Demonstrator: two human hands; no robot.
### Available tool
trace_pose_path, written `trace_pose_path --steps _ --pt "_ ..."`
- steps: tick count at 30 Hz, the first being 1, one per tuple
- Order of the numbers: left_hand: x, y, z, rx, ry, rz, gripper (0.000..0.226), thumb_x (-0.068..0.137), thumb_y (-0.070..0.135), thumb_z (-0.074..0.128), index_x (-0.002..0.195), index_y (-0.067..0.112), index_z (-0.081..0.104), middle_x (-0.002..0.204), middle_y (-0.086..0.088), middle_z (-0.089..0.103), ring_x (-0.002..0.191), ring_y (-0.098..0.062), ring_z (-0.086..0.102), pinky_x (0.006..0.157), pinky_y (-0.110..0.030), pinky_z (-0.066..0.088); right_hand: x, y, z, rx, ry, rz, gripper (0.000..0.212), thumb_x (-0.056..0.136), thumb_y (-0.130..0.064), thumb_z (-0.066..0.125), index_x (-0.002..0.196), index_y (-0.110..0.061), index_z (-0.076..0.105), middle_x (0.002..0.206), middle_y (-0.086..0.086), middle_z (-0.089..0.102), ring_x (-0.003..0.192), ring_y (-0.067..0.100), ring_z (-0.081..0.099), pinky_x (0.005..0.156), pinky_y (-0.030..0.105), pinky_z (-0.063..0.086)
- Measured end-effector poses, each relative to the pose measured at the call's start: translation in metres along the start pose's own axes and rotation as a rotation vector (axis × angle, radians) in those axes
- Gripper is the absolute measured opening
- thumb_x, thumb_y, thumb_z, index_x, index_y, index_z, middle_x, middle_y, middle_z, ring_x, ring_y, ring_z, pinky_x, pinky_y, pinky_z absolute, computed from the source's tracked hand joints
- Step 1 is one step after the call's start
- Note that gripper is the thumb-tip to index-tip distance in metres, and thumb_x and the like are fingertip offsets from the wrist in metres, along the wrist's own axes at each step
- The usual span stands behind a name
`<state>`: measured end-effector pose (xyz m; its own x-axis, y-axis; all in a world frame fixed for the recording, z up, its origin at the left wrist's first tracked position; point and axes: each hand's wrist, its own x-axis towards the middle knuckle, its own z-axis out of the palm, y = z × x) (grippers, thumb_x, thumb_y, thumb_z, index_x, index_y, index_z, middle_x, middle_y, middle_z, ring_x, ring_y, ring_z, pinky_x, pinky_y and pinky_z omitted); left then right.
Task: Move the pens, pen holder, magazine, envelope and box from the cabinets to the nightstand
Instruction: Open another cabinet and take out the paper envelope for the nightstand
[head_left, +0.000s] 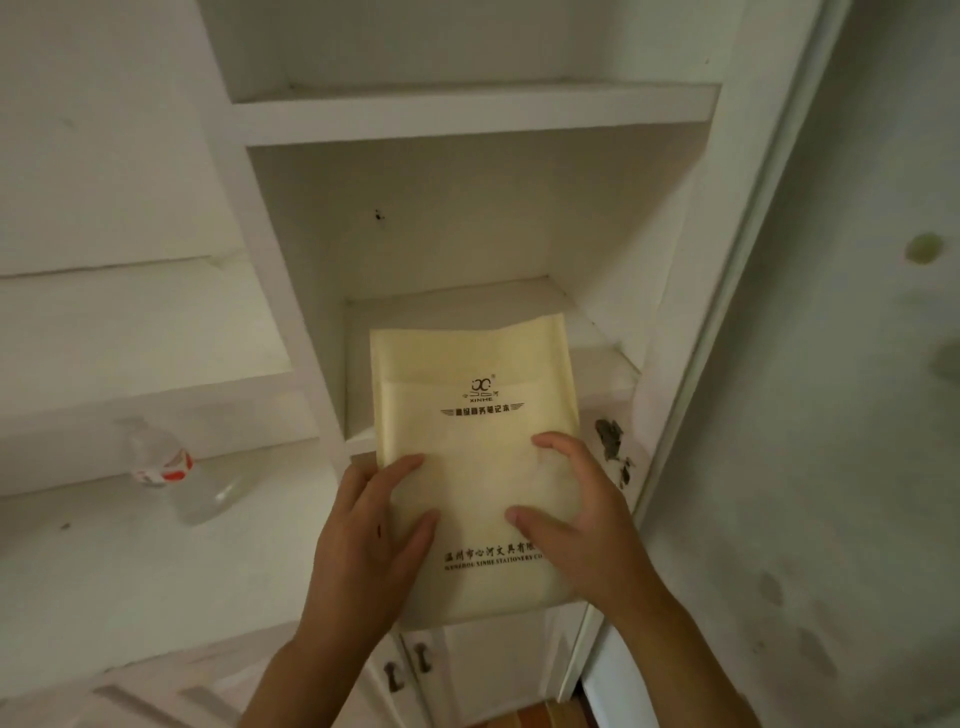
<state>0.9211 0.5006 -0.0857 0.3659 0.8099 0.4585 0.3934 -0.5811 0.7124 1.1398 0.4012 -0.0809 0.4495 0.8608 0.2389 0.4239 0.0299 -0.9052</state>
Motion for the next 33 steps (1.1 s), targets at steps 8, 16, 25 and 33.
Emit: trace_pose_path --steps 8,16,25,33 --pt "-0.092 -0.024 -0.074 -0.045 0.046 -0.075 0.057 0.085 0.018 0.080 0.134 0.039 0.059 0.123 0.018 0.051 0.098 -0.009 0.061 0.067 -0.023 0.054 -0.072 -0.045 0.059 -0.071 -0.053 -0.096 0.059 0.086 -0.022 0.082 0.132 -0.046 0.052 0.131 -0.020 0.048 0.115 -0.007 0.052 0.081 0.012 0.052" --pt "-0.185 -0.063 -0.188 -0.022 0.149 -0.154 0.059 0.085 0.018 0.080 0.133 0.045 0.057 0.121 0.027 0.048 0.102 -0.004 0.059 0.069 -0.019 0.054 -0.137 -0.098 0.158 -0.090 -0.224 -0.150 0.060 0.087 -0.025 0.081 0.133 -0.049 0.052 0.127 -0.029 0.049 0.116 -0.006 0.053 0.092 0.026 0.052" --pt "-0.311 -0.115 -0.344 0.118 0.382 -0.279 0.053 0.084 0.030 0.077 0.133 0.039 0.059 0.121 0.020 0.049 0.097 -0.007 0.060 0.070 -0.026 0.055 -0.211 -0.179 0.322 -0.029 -0.494 -0.280 0.045 0.086 -0.022 0.081 0.119 -0.040 0.057 0.118 -0.022 0.055 0.109 -0.002 0.055 0.087 0.026 0.052" --pt "-0.426 -0.127 -0.465 0.280 0.695 -0.452 0.055 0.081 0.043 0.066 0.135 0.031 0.062 0.120 0.011 0.050 0.103 -0.008 0.058 0.076 -0.044 0.058 -0.277 -0.263 0.471 0.017 -0.853 -0.452 0.045 0.084 -0.028 0.082 0.119 -0.040 0.055 0.119 -0.023 0.053 0.108 -0.003 0.055 0.088 0.029 0.052"
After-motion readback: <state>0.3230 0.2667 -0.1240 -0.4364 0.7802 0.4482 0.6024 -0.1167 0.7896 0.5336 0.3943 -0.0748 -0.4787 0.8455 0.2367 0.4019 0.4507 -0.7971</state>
